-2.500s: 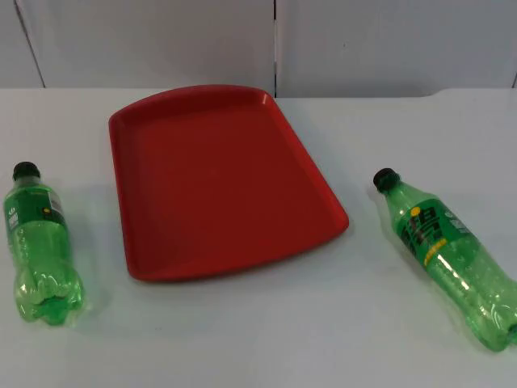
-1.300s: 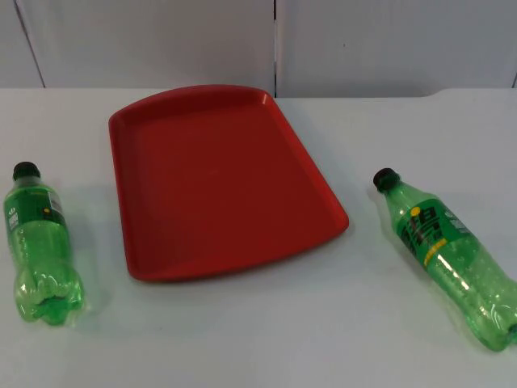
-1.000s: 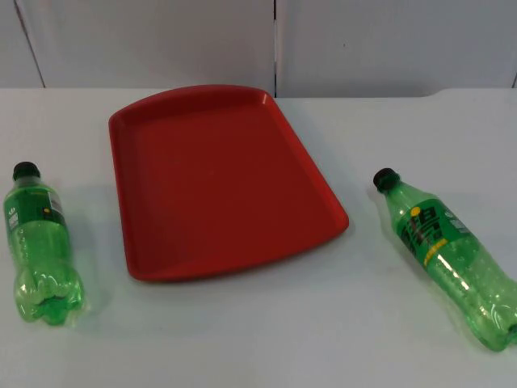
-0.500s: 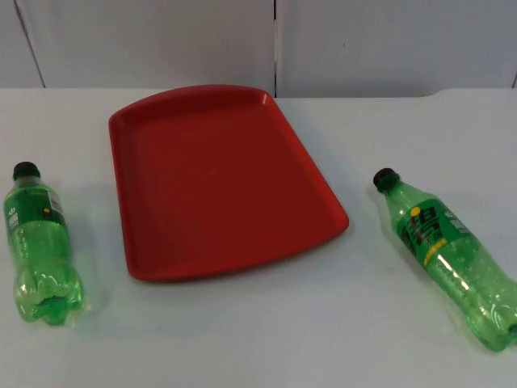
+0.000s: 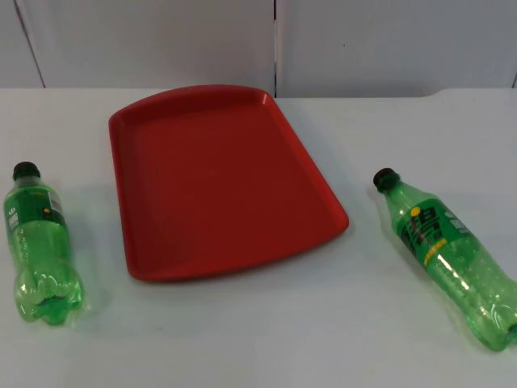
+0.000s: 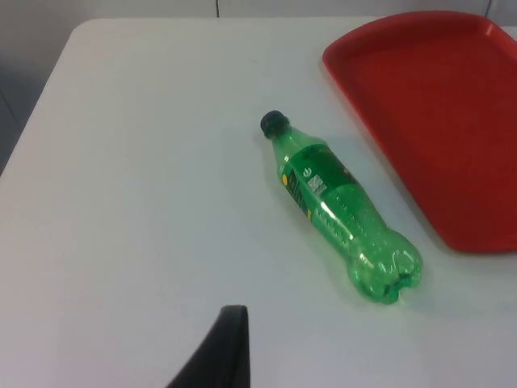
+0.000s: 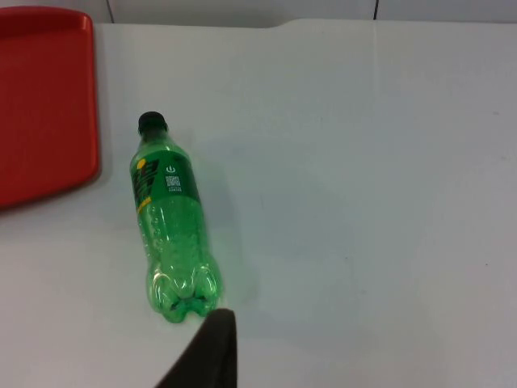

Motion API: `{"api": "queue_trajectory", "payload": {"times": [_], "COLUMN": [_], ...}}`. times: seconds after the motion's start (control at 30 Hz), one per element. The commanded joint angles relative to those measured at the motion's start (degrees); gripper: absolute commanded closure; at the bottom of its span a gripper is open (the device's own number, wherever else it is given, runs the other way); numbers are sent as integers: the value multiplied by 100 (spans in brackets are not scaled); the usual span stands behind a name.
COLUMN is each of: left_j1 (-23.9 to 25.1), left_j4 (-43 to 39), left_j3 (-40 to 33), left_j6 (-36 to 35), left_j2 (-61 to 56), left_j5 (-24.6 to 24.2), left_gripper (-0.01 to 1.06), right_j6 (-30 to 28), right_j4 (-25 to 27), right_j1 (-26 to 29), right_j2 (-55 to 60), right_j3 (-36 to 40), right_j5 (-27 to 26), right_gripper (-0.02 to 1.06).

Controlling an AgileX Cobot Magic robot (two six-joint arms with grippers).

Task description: Place the bottle upright on the tray.

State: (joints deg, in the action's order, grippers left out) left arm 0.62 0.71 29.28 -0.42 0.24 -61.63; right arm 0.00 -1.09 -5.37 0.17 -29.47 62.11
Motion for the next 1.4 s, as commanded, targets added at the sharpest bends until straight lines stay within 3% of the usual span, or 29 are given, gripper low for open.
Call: {"api": "queue_trajectory", "payload": {"times": [0.0,0.4,0.83,1.37], "left_j1": [-4,-4,-4,-4], "left_j4": [57,121,441,441], "left_j3": [152,537,537,537], "left_j6": [-45,-45,-45,-24], "left_j2": [-24,720,1824,3548], "left_j5": [85,220,1149,1948], "left_gripper": [0,0,0,0], "right_j6": [-45,-45,-45,-45], "right_j4": [8,8,20,20], "right_j1": [62,62,62,62], "right_j2": [-17,-17,-17,-17], "right_j3": [-5,-5,-5,-5], "right_j5": [-39,-39,-39,-39], "right_gripper": [-1,-1,-1,-1]}}
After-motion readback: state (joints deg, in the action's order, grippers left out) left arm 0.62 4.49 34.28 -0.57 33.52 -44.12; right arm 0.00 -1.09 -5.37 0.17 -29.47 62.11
